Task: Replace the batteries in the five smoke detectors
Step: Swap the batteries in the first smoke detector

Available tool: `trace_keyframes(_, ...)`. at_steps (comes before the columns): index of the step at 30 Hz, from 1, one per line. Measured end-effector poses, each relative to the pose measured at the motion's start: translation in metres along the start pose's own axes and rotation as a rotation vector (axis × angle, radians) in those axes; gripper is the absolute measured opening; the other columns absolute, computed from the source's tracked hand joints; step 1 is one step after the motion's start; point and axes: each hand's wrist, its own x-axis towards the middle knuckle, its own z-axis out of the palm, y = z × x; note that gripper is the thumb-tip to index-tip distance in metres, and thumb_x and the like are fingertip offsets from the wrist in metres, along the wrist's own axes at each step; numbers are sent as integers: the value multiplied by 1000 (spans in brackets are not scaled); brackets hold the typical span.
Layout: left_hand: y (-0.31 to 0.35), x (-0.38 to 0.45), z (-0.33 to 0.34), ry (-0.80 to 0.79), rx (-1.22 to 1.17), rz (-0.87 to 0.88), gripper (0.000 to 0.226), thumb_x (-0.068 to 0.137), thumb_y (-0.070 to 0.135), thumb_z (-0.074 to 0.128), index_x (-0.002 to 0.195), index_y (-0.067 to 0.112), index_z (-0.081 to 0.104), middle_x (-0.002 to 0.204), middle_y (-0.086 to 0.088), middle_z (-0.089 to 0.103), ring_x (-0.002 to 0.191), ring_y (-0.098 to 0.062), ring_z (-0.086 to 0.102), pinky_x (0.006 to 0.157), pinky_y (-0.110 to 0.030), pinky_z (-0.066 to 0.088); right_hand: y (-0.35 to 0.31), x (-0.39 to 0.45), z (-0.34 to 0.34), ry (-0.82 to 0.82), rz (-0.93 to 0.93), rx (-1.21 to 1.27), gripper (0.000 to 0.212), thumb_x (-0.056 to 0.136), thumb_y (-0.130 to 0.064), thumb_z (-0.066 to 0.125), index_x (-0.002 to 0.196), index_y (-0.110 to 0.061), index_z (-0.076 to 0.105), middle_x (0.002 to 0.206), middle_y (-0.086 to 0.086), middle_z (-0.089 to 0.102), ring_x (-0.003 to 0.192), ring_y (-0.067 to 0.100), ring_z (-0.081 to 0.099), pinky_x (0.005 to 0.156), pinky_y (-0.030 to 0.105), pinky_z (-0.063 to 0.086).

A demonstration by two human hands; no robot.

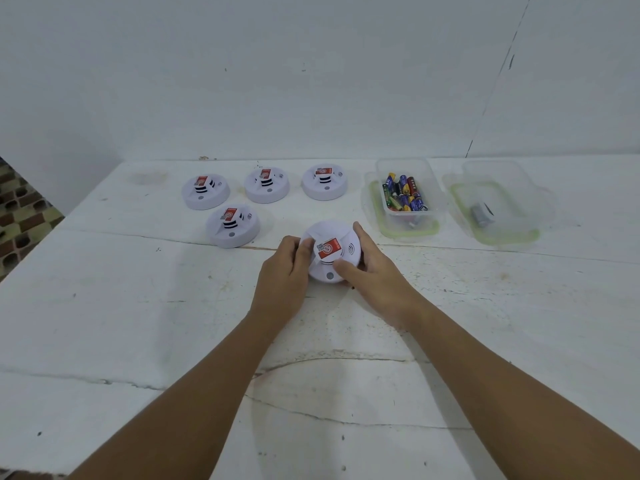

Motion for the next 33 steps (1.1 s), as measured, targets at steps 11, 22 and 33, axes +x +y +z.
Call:
trace_keyframes(11, -2, 0, 1, 24, -38, -14, 34, 109, 43, 42, 104, 16, 61, 84, 8, 66, 70, 7, 56, 60, -10, 42, -1, -8, 5, 68, -44, -94, 106, 78, -47, 79, 157, -61, 10, 151, -15, 36, 139, 5, 48, 115, 42, 47)
trace_keyframes(22, -2, 0, 1, 50, -91, -33, 32, 109, 42, 45, 109, 17, 63, 94, 8, 70, 87, 1, 61, 64, -10, 44, 6, -10, 9, 80, -94, -171, 122, 78, -13, 87, 165, -42, 6, 145, -8, 35, 134, 5, 52, 105, 31, 55)
trace_keyframes(33, 5, 2, -4, 68, -138, -106, 23, 109, 39, 47, 111, 22, 62, 99, 12, 69, 90, -1, 62, 66, -7, 43, 8, -5, 17, 198, -184, -234, 80, 82, -12, 87, 132, -53, 39, 122, -34, 59, 114, -7, 61, 89, 11, 51)
